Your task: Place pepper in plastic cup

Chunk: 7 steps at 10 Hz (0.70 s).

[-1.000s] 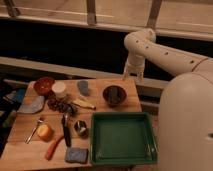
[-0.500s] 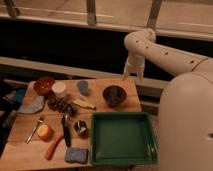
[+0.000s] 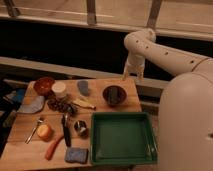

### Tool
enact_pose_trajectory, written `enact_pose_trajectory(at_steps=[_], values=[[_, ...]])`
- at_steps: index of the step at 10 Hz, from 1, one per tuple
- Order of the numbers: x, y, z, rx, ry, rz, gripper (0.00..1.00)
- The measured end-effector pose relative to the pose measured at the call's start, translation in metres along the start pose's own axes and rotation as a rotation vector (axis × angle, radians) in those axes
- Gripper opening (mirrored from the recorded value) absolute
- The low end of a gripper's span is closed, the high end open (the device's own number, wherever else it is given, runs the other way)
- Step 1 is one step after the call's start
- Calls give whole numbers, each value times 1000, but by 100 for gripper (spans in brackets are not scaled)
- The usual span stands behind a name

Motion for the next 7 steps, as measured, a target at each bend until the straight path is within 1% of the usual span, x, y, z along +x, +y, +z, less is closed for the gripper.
enact_pose_trajectory(at_steps=[1, 2, 3, 5, 6, 7], values=[[2, 1, -4, 12, -11, -17, 64], [6, 12, -11, 6, -15, -45, 64], [13, 31, -15, -18, -8, -85, 64], [33, 59, -14, -57, 11, -145, 64], [47, 75, -13, -74, 15, -180, 64], [65, 97, -10, -96, 21, -219, 64]])
